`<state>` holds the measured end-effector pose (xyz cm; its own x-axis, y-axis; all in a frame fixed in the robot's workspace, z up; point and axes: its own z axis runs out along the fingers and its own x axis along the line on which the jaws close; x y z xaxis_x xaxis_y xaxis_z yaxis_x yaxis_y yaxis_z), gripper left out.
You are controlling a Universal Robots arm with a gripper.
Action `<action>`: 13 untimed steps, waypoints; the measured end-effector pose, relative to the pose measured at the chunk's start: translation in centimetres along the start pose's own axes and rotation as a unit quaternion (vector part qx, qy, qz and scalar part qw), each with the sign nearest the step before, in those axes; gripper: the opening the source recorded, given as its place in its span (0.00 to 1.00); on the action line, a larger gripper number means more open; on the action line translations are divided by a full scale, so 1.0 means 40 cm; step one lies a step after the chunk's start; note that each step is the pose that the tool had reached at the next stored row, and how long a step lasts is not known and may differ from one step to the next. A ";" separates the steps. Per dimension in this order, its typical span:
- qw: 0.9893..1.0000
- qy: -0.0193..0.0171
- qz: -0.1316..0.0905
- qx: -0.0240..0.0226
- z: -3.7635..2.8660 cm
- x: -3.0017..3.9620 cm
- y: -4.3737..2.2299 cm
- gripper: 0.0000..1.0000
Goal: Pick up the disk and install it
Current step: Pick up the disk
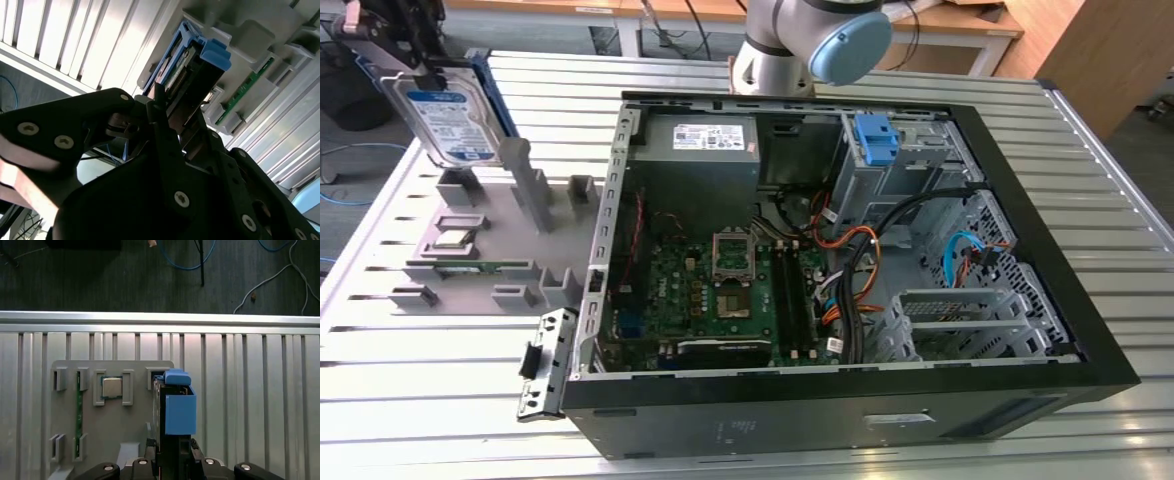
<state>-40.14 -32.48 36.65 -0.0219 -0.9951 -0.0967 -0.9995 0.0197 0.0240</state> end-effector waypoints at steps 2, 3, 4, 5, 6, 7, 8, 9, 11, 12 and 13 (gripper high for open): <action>1.000 0.000 0.000 0.000 -0.018 -0.002 0.000 0.35; 1.000 0.000 0.000 0.000 -0.026 -0.003 0.001 0.35; 1.000 0.000 0.000 0.000 -0.036 -0.003 0.001 0.35; 1.000 0.000 0.000 0.000 -0.044 -0.004 0.001 0.35; 1.000 0.000 0.000 0.000 -0.051 -0.005 0.001 0.35; 1.000 0.000 0.000 0.000 -0.056 -0.005 0.001 0.35; 1.000 0.000 0.000 0.000 -0.057 -0.006 0.001 0.35; 1.000 0.000 0.000 0.000 -0.057 -0.006 0.001 0.35; 1.000 0.000 0.000 0.000 -0.057 -0.006 0.001 0.35; 1.000 0.000 0.000 0.000 -0.057 -0.006 0.001 0.35; 1.000 0.000 0.000 0.000 -0.059 -0.006 0.001 0.35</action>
<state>-40.14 -32.48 39.01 -0.0219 -0.9951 -0.0968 -0.9995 0.0197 0.0241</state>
